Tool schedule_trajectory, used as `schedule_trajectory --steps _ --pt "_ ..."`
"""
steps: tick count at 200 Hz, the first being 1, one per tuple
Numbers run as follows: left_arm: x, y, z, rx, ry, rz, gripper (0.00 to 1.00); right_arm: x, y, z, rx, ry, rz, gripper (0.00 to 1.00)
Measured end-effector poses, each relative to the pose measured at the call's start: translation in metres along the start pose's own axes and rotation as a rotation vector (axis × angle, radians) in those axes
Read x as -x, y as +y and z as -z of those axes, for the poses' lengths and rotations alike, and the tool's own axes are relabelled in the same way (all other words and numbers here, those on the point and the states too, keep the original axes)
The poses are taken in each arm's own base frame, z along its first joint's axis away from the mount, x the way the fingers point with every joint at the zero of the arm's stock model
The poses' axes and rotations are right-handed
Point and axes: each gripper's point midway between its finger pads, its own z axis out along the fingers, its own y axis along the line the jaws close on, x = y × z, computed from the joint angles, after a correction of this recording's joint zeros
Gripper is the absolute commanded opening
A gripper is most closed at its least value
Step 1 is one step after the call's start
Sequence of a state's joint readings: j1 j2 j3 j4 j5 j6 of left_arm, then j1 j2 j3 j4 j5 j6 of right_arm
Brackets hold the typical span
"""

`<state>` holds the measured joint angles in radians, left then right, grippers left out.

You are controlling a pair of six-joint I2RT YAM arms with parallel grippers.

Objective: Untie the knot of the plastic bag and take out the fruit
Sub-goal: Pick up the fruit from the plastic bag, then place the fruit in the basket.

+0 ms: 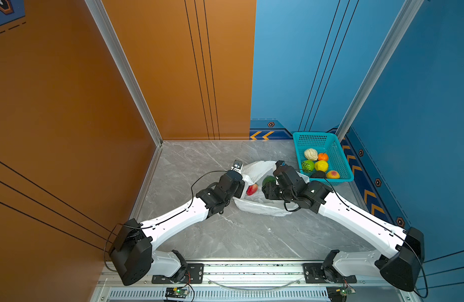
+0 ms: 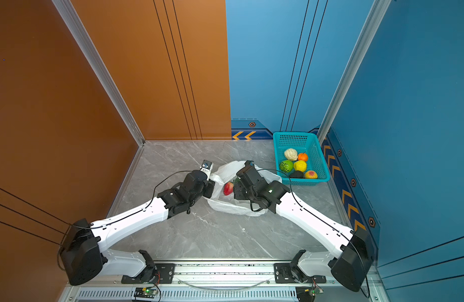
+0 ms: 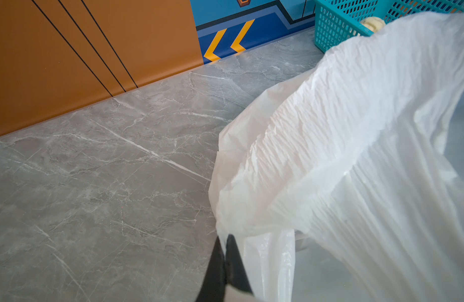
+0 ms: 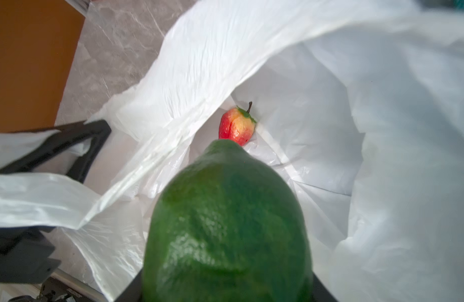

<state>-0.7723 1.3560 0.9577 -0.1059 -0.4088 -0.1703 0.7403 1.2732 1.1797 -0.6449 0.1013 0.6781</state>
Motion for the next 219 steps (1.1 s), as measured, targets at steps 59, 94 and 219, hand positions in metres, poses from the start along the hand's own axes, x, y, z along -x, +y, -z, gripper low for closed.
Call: schedule_trajectory --steps 59,94,219 --pt "0.006 -0.007 0.004 -0.022 -0.051 -0.035 0.0 0.073 -0.067 0.039 -0.071 -0.17 -0.207 0.4" --pt "0.008 -0.016 0.008 -0.045 -0.078 -0.068 0.0 0.096 -0.121 0.045 -0.137 -0.212 -0.327 0.41" --pt "0.005 -0.022 0.02 -0.071 -0.136 -0.096 0.0 0.166 -0.306 -0.089 -0.414 -0.141 -0.476 0.48"
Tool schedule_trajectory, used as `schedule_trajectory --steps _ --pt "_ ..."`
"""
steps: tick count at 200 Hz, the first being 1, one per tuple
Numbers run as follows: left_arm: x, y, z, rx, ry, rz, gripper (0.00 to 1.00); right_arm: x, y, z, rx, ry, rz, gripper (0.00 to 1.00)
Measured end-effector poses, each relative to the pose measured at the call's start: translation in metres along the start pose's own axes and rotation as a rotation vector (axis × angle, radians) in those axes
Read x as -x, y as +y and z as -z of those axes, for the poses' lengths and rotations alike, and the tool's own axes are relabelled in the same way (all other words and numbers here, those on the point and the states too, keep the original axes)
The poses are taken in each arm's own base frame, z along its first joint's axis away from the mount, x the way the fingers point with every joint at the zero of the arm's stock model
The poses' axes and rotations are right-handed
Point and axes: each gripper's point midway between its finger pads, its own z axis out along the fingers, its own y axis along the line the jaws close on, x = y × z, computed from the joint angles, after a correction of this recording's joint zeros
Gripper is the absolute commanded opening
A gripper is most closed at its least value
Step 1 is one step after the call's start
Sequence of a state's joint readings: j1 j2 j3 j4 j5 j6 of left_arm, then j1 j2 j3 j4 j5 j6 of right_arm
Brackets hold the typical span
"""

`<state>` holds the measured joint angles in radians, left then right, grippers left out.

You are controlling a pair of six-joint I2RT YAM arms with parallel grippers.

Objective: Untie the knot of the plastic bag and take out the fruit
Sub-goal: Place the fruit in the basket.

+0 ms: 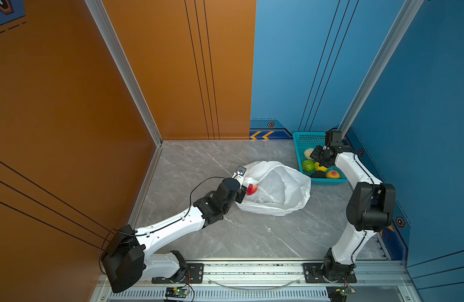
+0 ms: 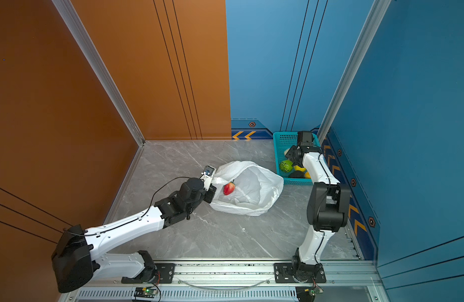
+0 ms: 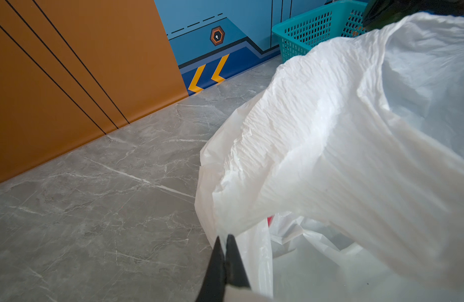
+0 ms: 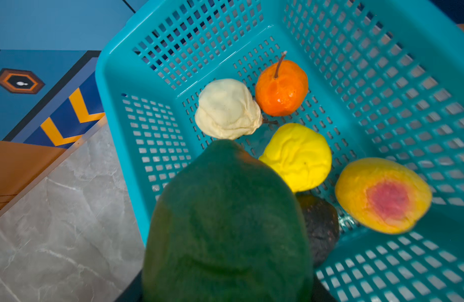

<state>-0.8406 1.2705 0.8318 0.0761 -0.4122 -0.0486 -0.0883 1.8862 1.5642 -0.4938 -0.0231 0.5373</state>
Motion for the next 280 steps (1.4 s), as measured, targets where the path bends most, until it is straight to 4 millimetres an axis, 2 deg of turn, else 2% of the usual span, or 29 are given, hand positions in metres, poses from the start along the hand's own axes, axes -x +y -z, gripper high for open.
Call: schedule_trajectory --steps 34,62,79,111,142,156,169,217,232,246,267,280 --pt "0.005 -0.003 0.001 -0.003 -0.025 0.008 0.0 0.013 -0.007 -0.025 -0.027 0.001 -0.006 0.62" --pt "-0.002 -0.008 0.002 -0.011 -0.022 0.003 0.0 0.019 -0.014 -0.03 -0.058 0.002 -0.008 0.85" --pt "-0.006 -0.009 0.001 -0.013 -0.016 -0.001 0.0 0.02 -0.018 -0.03 -0.08 0.003 -0.014 0.94" --pt "-0.005 -0.008 0.002 -0.014 -0.027 0.004 0.0 0.021 -0.013 -0.022 -0.102 0.007 0.013 0.99" --pt "0.001 -0.008 0.004 -0.015 -0.054 0.016 0.0 0.017 0.011 -0.004 -0.085 0.022 0.082 1.0" --pt "0.002 -0.008 0.004 -0.016 -0.061 0.019 0.0 0.01 0.029 0.015 -0.061 0.034 0.126 1.0" --pt "0.001 -0.008 0.004 -0.015 -0.064 0.02 0.0 -0.001 0.05 0.04 -0.02 0.046 0.167 1.0" --pt "0.001 -0.006 0.005 -0.011 -0.075 0.026 0.0 -0.052 0.131 0.172 0.244 0.047 0.304 1.0" --pt "0.003 -0.004 0.005 -0.008 -0.082 0.031 0.0 -0.079 0.15 0.209 0.324 0.049 0.342 1.0" --pt "0.004 -0.001 0.005 -0.001 -0.085 0.036 0.0 -0.11 0.163 0.234 0.381 0.072 0.381 1.0" --pt "0.005 0.004 0.006 0.008 -0.089 0.042 0.0 -0.16 0.173 0.258 0.431 0.118 0.442 1.0" --pt "0.006 0.007 0.005 0.014 -0.091 0.046 0.0 -0.188 0.173 0.264 0.442 0.148 0.473 1.0"
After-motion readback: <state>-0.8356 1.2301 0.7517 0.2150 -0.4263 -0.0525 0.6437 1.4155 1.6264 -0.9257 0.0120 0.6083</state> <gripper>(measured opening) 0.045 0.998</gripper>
